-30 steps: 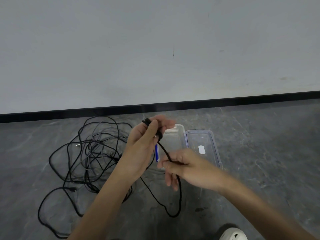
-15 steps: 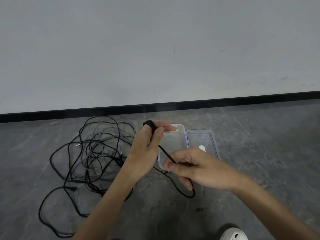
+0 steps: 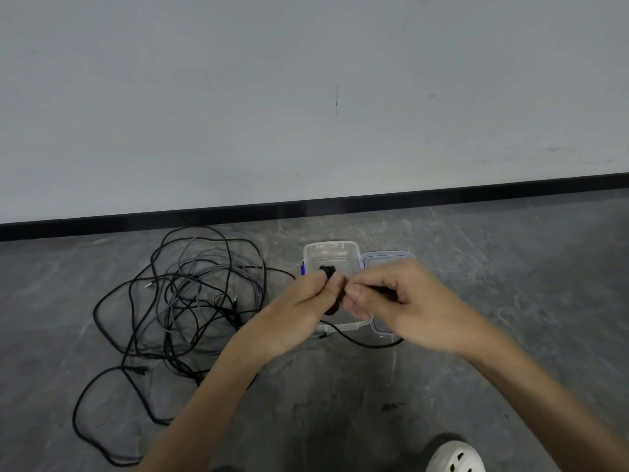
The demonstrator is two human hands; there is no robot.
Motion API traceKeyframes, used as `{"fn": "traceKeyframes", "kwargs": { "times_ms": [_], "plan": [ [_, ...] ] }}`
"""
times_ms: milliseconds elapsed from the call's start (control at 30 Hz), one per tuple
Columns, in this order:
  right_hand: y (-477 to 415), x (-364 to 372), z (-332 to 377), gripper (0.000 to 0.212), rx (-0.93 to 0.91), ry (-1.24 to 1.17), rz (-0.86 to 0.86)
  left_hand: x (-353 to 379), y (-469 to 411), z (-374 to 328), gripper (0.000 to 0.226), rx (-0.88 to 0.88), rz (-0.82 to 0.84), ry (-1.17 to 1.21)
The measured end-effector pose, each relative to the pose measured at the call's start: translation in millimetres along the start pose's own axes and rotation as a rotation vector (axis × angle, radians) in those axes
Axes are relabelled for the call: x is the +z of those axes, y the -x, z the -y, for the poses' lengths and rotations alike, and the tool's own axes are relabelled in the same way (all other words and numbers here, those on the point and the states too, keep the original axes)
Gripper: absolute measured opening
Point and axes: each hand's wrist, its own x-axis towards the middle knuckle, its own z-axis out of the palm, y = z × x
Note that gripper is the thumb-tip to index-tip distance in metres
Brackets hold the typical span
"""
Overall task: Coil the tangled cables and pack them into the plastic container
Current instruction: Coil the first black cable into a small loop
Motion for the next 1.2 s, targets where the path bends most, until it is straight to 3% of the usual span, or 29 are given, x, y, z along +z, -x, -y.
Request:
{"fn": "traceKeyframes", "kwargs": {
  "times_ms": [133, 267, 400, 700, 867, 1200],
  "plan": [
    [0.3, -4.6, -6.3, 0.027, -0.059, -0.095, -0.025, 7.1, 3.1, -4.0, 0.080, -0.028, 0.232, 0.243],
    [-3.1, -5.3, -12.0, 0.010, -0.107, -0.138, -0.140, 7.4, 6.1, -4.4, 0.060, -0.027, 0.321, 0.329],
    [-8.3, -10.0, -14.8, 0.015, -0.114, -0.157, -0.162, 7.5, 8.2, -10.5, 0.033, 0.018, 0.372, 0.408],
    [-11.6, -9.3, -18.3, 0.018, -0.074, -0.165, -0.108, 6.4, 10.3, -15.4, 0.027, 0.095, 0.397, 0.495],
    [-15.0, -2.3, -23.1, 0.037, -0.006, -0.191, -0.045, 2.2, 8.4, -12.7, 0.026, 0.176, 0.374, 0.588],
    [-19.8, 15.9, -24.2, 0.019, 0.134, -0.389, -0.005, -0.2, 3.6, -10.8, 0.025, 0.247, 0.207, 0.614]
  ]
}}
